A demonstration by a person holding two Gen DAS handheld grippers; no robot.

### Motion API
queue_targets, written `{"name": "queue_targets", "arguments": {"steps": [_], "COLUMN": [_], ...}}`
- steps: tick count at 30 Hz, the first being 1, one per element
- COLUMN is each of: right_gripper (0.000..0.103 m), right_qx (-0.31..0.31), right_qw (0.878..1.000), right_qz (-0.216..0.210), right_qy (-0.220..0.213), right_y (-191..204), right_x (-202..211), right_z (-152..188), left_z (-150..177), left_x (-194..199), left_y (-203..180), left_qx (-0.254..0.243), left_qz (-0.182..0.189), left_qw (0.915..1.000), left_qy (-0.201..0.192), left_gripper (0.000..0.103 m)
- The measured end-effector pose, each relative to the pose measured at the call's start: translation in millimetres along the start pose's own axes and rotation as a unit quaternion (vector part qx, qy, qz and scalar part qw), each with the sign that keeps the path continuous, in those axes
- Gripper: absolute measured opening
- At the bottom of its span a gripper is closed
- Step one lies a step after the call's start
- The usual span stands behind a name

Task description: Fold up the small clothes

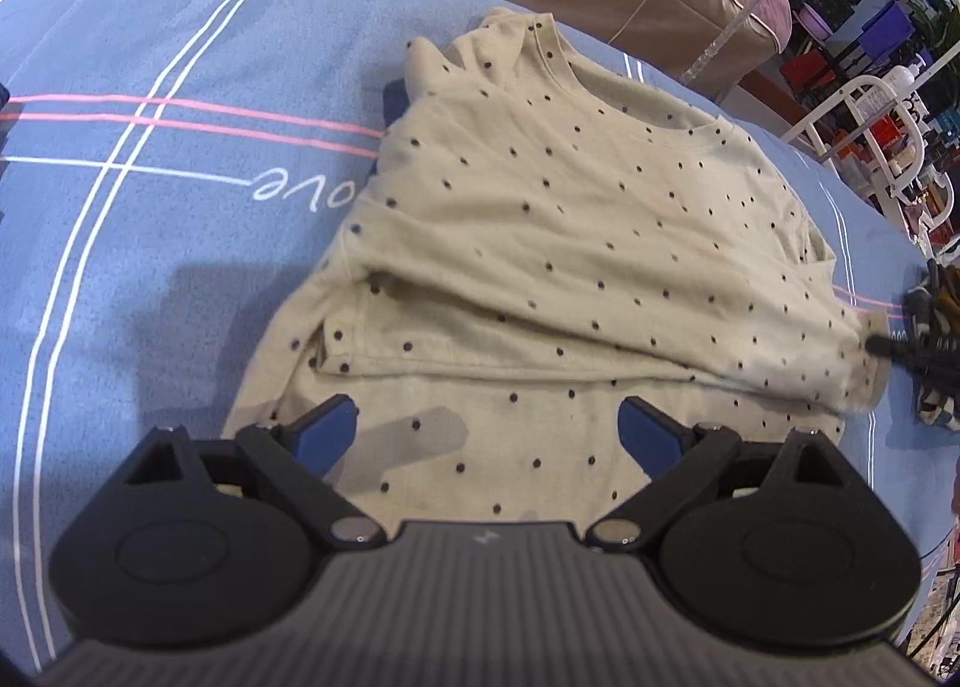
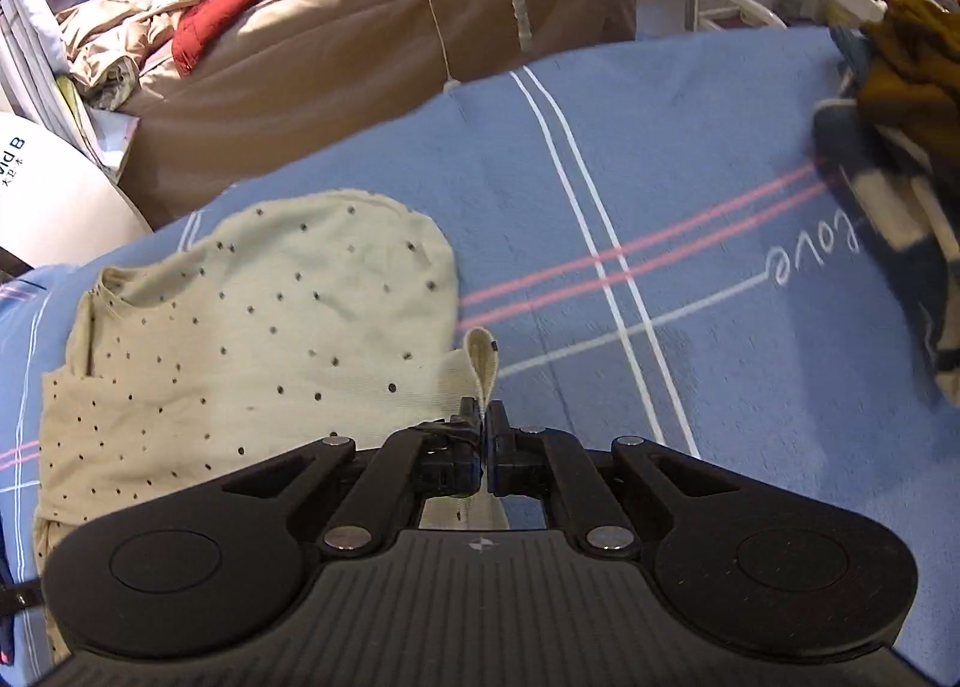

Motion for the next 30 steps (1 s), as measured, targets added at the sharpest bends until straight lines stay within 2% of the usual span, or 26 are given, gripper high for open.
{"name": "queue_targets", "arguments": {"steps": [4,8,12,14,16,20,22,24,25,27,28,30], "right_gripper": [0.003,0.003,0.003,0.003,0.003,0.003,0.003,0.003,0.003,0.003,0.003,0.003], "right_qx": [0.002,0.021,0.029,0.020,0.015,0.006,0.003,0.001,-0.001,-0.005,-0.007,-0.007], "right_qw": [1.000,1.000,1.000,1.000,1.000,1.000,1.000,1.000,1.000,1.000,1.000,1.000], "right_qz": [0.008,-0.002,-0.001,-0.001,0.000,0.000,0.000,0.000,0.001,0.003,0.003,0.003], "right_qy": [0.009,0.006,0.005,0.008,0.010,0.015,0.015,0.017,0.020,0.021,0.021,0.021], "right_y": [2,12,18,16,14,11,11,11,10,9,9,10], "right_x": [-6,-6,-6,-7,-7,-8,-8,-9,-10,-12,-12,-11], "right_z": [6,5,4,5,7,9,9,9,10,11,11,10], "left_z": [-26,-74,-125,-146,-161,-180,-183,-183,-182,-181,-181,-182], "left_x": [5,8,-2,-13,-25,-49,-55,-59,-61,-66,-68,-64], "left_y": [8,29,42,45,46,54,54,50,48,44,44,51], "left_qx": [0.010,0.048,0.073,0.108,0.142,0.177,0.189,0.183,0.176,0.168,0.167,0.164], "left_qz": [-0.010,-0.020,0.012,0.056,0.083,0.078,0.094,0.098,0.094,0.093,0.091,0.056], "left_qw": [0.9996,0.9971,0.9944,0.9905,0.9852,0.9810,0.9774,0.9782,0.9798,0.9815,0.9818,0.9848], "left_qy": [-0.026,-0.055,-0.075,-0.064,-0.047,-0.015,-0.006,-0.002,0.002,0.005,0.006,-0.006], "left_gripper": [0.095,0.097,0.097,0.090,0.077,0.069,0.044,0.026,0.020,0.016,0.010,0.004]}}
Point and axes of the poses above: each gripper's, at about its wrist camera, not at the fingertips, and x roughly against the way its jaws point, y to its left, z to its underside, the point moved 9 cm from there along -x, roughly the way its jaws point, and after that the axes turned 4 degrees about y, right-handed, at the moved point
